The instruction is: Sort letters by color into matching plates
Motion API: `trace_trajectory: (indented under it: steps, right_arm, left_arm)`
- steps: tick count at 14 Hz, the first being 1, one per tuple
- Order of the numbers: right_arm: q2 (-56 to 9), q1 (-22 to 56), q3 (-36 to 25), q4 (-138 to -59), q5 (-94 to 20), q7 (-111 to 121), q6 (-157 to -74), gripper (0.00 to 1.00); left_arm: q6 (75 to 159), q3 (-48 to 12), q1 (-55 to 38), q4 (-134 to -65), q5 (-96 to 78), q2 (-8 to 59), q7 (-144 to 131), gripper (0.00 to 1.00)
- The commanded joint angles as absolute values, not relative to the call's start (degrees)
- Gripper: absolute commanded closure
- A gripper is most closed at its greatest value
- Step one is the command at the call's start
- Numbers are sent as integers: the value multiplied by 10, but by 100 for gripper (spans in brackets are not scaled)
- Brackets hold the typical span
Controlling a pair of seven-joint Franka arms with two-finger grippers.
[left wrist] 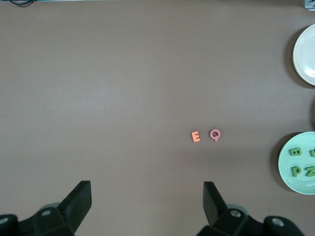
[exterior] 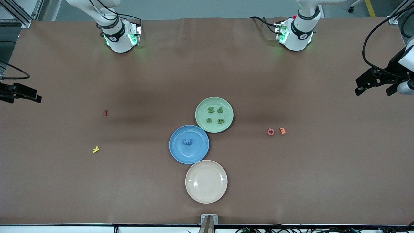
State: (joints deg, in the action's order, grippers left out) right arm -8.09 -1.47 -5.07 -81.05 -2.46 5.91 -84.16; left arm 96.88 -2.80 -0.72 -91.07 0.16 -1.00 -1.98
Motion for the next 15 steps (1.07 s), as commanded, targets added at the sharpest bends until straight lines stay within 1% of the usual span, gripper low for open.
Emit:
trace_trajectory:
  steps: [1,4,9,15]
  right_arm:
    - [-29,-28,-34,-880,-14,49,-868,0]
    - [-13,-26,-33,-881,-13,49,-861,0]
    - [37,-19,-35,-913,-4,49,-861,0]
    - [52,-16,-36,-914,-4,49,-853,0]
  left_arm:
    - [959,-25,-8,-899,-8,-4,-19,0]
    - [959,-25,-8,-899,-8,-4,-18,0]
    - [959,-25,-8,-899,-8,-4,-18,0]
    - [959,-25,-8,-899,-8,-4,-18,0]
